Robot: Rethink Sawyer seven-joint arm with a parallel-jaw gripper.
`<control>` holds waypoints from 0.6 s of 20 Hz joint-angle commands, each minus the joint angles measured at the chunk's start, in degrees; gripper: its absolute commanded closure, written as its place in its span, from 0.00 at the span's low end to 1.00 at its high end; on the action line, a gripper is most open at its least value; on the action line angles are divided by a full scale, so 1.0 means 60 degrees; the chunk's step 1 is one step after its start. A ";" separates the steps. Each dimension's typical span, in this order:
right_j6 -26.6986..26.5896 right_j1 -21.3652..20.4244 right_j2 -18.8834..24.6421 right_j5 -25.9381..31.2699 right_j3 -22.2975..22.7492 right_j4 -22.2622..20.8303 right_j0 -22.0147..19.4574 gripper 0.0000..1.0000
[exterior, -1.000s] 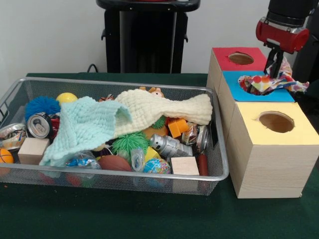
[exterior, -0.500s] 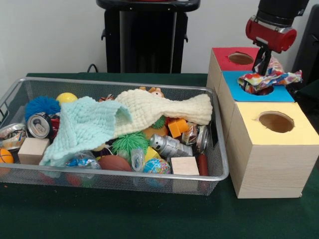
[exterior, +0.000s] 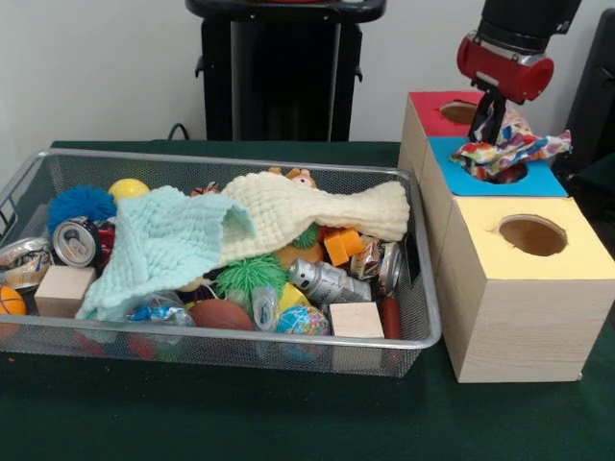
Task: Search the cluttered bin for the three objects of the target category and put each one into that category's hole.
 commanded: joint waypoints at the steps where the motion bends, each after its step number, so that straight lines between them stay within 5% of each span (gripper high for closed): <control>1: 0.1396 0.0885 0.0114 -0.1263 0.0055 -0.0192 -0.0776 1.00; 7: 0.1358 0.0851 0.1124 -0.2570 -0.0114 -0.0088 -0.1456 1.00; 12: 0.1213 0.0684 0.1199 -0.2608 -0.0255 -0.0238 -0.1596 1.00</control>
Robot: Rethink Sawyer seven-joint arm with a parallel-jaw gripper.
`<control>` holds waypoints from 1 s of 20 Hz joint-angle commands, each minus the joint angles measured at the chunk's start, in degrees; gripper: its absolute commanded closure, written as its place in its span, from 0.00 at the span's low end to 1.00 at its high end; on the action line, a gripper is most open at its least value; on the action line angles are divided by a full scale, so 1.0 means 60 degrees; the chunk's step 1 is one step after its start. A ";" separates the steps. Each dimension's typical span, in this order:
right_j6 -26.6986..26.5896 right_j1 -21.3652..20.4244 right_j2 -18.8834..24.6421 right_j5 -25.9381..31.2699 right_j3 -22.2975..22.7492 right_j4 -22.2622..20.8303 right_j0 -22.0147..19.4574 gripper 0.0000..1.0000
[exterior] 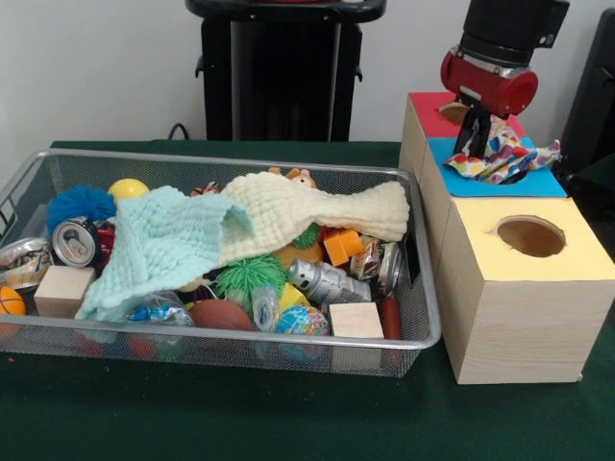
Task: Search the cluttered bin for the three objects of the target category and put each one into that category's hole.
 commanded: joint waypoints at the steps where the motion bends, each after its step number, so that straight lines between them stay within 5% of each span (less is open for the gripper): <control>1: 0.1203 0.0678 0.0767 -0.1923 -0.0286 -0.0235 -0.0857 1.00; 7: 0.1246 0.0646 0.1029 -0.1873 -0.0250 -0.0177 -0.0940 1.00; 15: 0.1237 0.0793 0.3475 -0.2471 0.0384 -0.0151 -0.2446 1.00; 20: 0.1502 0.1030 0.3183 -0.1965 0.0228 0.0127 -0.2020 1.00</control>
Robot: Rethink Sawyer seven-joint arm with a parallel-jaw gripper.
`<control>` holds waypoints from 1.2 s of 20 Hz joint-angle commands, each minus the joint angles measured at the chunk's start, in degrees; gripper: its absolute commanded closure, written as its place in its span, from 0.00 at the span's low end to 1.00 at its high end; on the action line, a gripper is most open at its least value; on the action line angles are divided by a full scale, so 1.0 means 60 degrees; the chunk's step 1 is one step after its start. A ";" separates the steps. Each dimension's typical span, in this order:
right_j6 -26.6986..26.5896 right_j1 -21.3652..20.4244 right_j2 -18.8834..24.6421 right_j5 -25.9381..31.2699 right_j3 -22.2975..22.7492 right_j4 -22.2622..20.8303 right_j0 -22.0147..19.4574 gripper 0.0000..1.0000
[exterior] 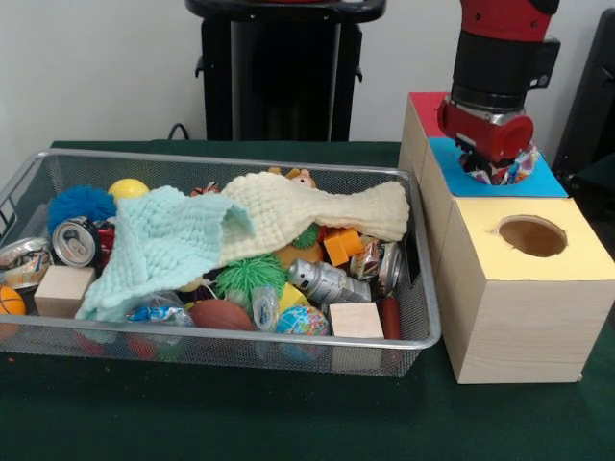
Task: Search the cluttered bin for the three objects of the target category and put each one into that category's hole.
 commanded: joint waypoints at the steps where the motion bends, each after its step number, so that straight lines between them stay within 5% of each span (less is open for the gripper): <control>1: 0.1531 0.0832 0.1037 -0.0387 0.0113 0.0182 -0.0039 1.00; 6: 0.1695 0.0939 0.0399 0.0948 0.0053 0.0346 0.0565 1.00; 10: 0.1695 0.0940 0.0354 0.0784 0.0159 0.0368 0.0614 1.00; 15: 0.2061 0.1082 -0.1290 0.1788 -0.0402 0.0372 0.1637 1.00; 19: 0.2057 0.1434 -0.1601 0.1909 -0.0628 0.0433 0.1851 1.00; 24: 0.1925 0.0934 -0.2226 0.2867 -0.0915 0.0126 0.2089 1.00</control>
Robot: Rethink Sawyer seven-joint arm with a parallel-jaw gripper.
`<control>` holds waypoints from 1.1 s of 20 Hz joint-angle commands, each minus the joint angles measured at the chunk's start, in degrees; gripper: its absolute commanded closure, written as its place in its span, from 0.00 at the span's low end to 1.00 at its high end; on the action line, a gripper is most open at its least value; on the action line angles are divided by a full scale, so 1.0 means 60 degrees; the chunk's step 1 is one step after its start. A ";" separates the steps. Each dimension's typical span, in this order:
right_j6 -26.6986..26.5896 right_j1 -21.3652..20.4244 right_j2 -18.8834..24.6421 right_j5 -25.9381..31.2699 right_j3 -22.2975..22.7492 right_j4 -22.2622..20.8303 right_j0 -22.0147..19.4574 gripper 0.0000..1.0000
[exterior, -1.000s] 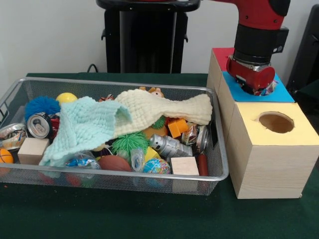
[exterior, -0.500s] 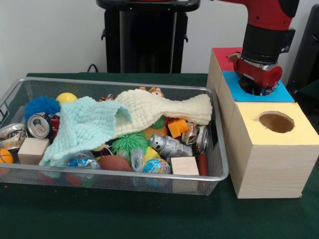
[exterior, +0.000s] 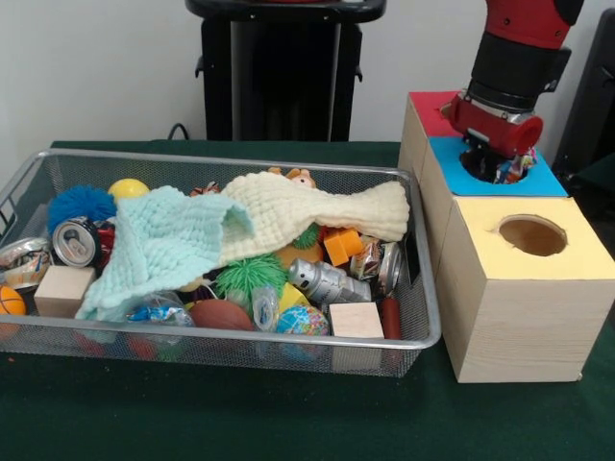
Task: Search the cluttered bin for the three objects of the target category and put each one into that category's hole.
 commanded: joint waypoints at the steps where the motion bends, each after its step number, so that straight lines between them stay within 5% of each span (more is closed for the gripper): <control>1: 0.1815 0.0191 -0.0766 0.2307 -0.0611 -0.0002 0.0151 1.00; 9: 0.1342 0.0005 -0.1008 0.2414 -0.0954 -0.0258 -0.0099 1.00; 22: 0.1760 -0.0098 -0.1605 0.2602 -0.1311 -0.0054 0.0158 1.00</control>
